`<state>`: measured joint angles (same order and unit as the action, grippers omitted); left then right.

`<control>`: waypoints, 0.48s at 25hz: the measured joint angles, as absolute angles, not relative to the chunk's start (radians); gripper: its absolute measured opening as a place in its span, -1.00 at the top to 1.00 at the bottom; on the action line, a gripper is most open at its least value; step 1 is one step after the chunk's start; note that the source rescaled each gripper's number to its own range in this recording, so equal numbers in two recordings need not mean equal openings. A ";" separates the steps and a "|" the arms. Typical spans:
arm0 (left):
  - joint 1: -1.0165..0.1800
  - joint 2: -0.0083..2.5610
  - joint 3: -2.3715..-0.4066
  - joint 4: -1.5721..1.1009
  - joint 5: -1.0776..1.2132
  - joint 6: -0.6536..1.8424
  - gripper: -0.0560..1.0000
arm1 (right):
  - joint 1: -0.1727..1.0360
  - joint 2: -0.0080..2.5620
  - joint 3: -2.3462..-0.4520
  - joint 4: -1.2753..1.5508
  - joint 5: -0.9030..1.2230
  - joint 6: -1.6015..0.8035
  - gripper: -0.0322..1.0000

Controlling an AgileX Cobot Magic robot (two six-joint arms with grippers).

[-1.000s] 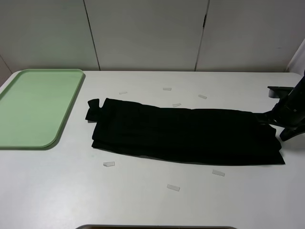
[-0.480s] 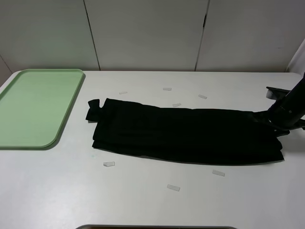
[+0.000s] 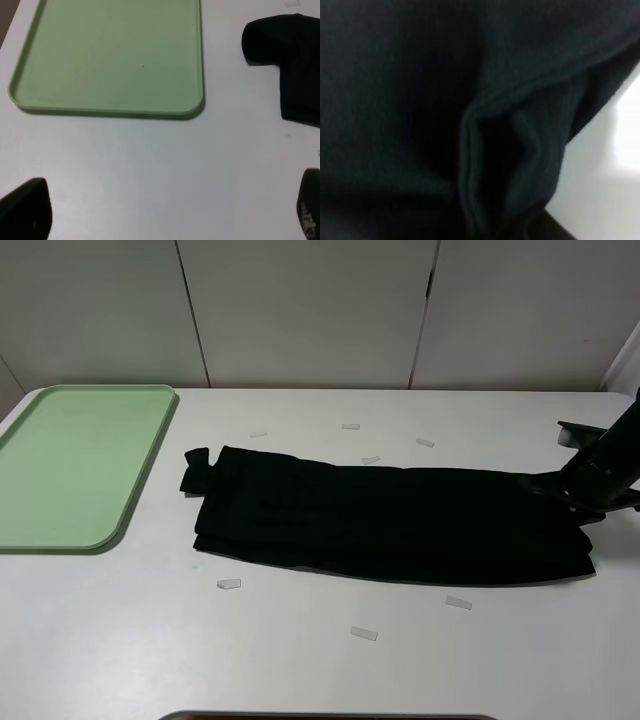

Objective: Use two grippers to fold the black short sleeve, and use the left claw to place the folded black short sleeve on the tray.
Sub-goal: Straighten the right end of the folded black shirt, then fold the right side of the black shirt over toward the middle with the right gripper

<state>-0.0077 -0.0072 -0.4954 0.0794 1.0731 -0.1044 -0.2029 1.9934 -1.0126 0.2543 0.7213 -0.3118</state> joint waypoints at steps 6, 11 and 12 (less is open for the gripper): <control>-0.008 -0.007 -0.495 0.079 1.073 -0.104 -0.97 | -0.203 1.937 -1.077 0.154 0.808 -0.290 0.71; -0.008 -0.007 -0.495 0.079 1.073 -0.104 -0.97 | -0.203 1.876 -1.210 0.048 0.931 -0.255 0.71; -0.008 -0.007 -0.495 0.079 1.073 -0.104 -0.97 | -0.203 1.874 -1.233 0.032 0.951 -0.253 0.71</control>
